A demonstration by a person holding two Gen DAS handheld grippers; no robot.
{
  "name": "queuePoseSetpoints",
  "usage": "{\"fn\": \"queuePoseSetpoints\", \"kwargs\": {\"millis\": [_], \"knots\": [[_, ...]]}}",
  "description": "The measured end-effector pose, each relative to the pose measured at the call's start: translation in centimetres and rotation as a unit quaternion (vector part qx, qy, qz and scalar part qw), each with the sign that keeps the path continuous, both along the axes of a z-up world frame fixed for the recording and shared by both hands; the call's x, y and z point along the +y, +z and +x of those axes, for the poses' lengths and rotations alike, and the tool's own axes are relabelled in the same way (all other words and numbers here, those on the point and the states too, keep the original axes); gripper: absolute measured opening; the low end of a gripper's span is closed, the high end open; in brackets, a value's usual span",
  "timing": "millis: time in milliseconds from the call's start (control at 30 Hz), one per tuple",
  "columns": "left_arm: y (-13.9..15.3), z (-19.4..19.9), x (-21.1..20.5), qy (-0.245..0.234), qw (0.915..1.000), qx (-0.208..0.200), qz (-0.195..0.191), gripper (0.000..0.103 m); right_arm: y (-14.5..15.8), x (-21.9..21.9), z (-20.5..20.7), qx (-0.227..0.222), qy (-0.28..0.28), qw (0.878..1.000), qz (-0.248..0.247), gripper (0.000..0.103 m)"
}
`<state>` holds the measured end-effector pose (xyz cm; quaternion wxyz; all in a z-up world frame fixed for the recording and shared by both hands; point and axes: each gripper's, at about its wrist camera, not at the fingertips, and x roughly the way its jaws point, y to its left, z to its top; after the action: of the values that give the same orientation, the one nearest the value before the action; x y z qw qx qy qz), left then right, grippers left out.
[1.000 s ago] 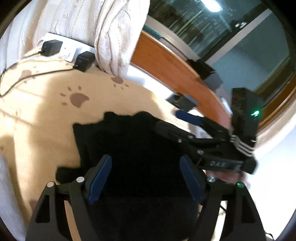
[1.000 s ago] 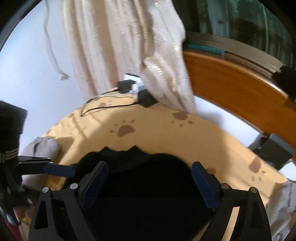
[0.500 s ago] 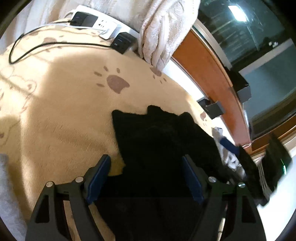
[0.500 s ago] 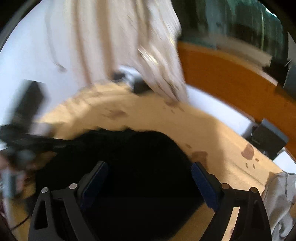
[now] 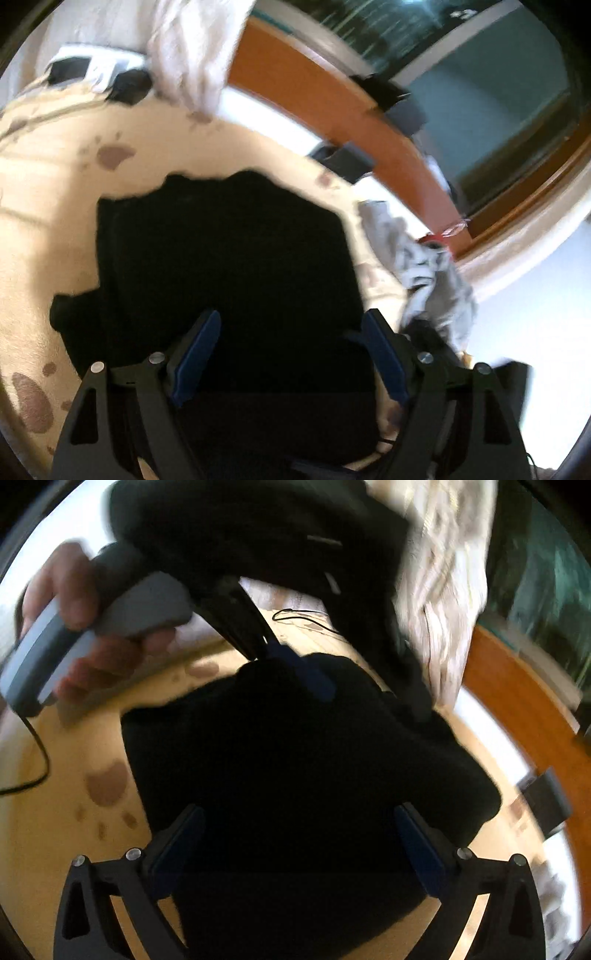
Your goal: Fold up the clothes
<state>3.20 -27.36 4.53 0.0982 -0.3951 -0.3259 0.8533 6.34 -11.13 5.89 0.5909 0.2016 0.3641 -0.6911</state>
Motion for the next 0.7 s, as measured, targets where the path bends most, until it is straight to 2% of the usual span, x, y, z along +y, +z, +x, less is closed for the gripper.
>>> {"fn": "queuePoseSetpoints", "kwargs": {"millis": [100,267,367,433,533,600,633,667,700], "knots": [[-0.1,0.7,-1.0,0.006,0.9998,0.001,0.021,0.071,0.4,0.6,0.0,-0.002,0.004,1.000,-0.005,0.103],[-0.8,1.8,-2.8,0.015,0.9966,0.011,0.081,0.069,4.6,4.2,-1.7,-0.086,-0.039,0.994,-0.049,0.103],[-0.9,2.0,-2.8,0.020,0.9961,0.017,0.085,0.069,5.6,7.2,-4.2,-0.168,-0.106,0.977,-0.084,0.103],[-0.7,2.1,-2.1,0.016,0.9979,0.025,0.057,0.069,5.8,7.5,-4.5,-0.196,-0.131,0.966,-0.103,0.103],[-0.4,2.4,-1.1,0.012,0.9992,0.033,0.016,0.069,5.7,7.8,-3.6,-0.143,-0.160,0.972,-0.092,0.103],[0.2,2.7,-0.7,0.019,0.9995,0.024,0.005,0.069,4.7,7.1,-2.7,-0.077,-0.175,0.980,-0.058,0.103],[0.6,2.9,-0.5,0.023,0.9996,0.018,0.002,0.070,3.9,6.4,-2.3,-0.065,-0.165,0.983,-0.038,0.103],[1.1,3.1,-0.3,0.028,0.9995,0.012,-0.002,0.072,3.1,5.8,-1.8,-0.054,-0.155,0.986,-0.018,0.103],[1.6,3.5,0.1,0.030,0.9994,0.013,-0.009,0.079,2.2,5.6,-1.5,-0.037,-0.154,0.987,0.002,0.103]]}}
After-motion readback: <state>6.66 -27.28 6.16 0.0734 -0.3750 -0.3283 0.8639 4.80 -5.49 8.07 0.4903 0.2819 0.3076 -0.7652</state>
